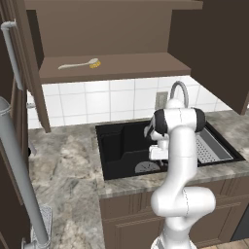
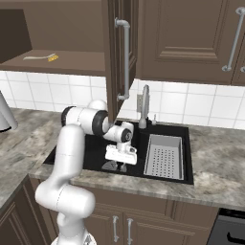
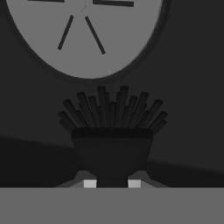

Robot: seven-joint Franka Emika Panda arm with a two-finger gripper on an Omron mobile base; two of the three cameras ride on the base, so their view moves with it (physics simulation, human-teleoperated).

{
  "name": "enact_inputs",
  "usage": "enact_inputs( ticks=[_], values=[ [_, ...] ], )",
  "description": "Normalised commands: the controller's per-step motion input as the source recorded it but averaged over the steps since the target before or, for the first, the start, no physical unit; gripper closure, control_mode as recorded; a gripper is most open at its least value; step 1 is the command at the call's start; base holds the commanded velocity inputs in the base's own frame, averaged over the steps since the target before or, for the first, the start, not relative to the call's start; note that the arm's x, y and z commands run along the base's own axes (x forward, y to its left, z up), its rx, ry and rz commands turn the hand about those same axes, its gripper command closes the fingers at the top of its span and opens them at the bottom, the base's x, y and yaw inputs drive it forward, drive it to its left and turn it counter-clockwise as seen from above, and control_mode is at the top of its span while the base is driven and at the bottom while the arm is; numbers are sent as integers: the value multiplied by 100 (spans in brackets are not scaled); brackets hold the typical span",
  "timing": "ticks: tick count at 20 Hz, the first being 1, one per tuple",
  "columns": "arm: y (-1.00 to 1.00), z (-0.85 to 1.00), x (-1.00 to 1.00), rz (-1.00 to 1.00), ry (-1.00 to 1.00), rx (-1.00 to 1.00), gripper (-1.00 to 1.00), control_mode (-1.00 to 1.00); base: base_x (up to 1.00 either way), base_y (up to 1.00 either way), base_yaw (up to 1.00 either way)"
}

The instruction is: Pick up the dish brush and dish brush from the sink, and place them back in the cabinet, and close the cabinet doors.

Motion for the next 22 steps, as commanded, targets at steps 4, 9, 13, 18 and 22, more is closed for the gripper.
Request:
enact_inputs(
  ticks=[4, 9, 13, 18, 22],
  values=[
    [0, 31, 9, 5, 0, 1, 100, -100, 0, 0, 0],
    [0, 29, 9, 4, 0, 0, 100, -100, 0, 0, 0],
    [0, 24, 7, 3, 0, 0, 100, -100, 0, 0, 0],
    [0, 20, 4, 0, 0, 0, 100, -100, 0, 0, 0],
    [0, 20, 2, 0, 0, 0, 100, -100, 0, 0, 0]
  ],
)
